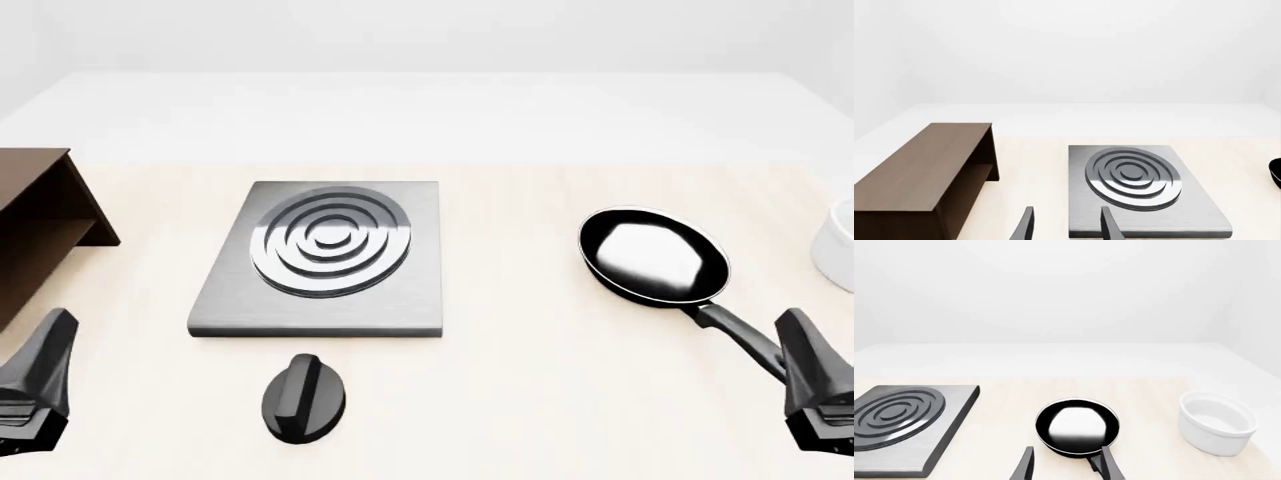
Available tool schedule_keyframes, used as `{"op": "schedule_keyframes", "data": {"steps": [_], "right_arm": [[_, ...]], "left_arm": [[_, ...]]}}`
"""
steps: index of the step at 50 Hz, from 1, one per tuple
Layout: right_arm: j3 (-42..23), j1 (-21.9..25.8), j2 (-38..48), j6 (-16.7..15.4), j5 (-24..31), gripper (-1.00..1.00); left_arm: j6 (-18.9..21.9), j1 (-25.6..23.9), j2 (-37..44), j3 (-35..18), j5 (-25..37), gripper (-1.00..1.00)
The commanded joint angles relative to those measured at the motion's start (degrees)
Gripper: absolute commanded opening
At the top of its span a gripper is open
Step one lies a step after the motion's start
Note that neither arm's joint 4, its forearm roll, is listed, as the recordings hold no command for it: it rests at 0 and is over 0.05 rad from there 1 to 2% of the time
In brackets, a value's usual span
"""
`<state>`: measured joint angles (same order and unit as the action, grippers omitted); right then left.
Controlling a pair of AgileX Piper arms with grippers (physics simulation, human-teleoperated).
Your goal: Turn on the stove and put the frying pan on it.
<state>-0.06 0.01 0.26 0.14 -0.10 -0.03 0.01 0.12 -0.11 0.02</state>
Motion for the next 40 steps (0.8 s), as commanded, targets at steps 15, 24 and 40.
{"op": "schedule_keyframes", "data": {"steps": [15,24,40], "right_arm": [[-0.2,0.2,-0.1,0.4,0.0,1.0],[-0.1,-0.4,0.6,0.3,-0.3,1.0],[0.0,-1.1,1.3,-0.7,-0.1,1.0]], "left_arm": [[-0.1,0.0,0.0,-0.3,0.4,1.0],[4.1,1.1,10.2,-12.0,11.6,1.0],[4.4,-4.8,25.9,-19.1,23.4,1.0]]}}
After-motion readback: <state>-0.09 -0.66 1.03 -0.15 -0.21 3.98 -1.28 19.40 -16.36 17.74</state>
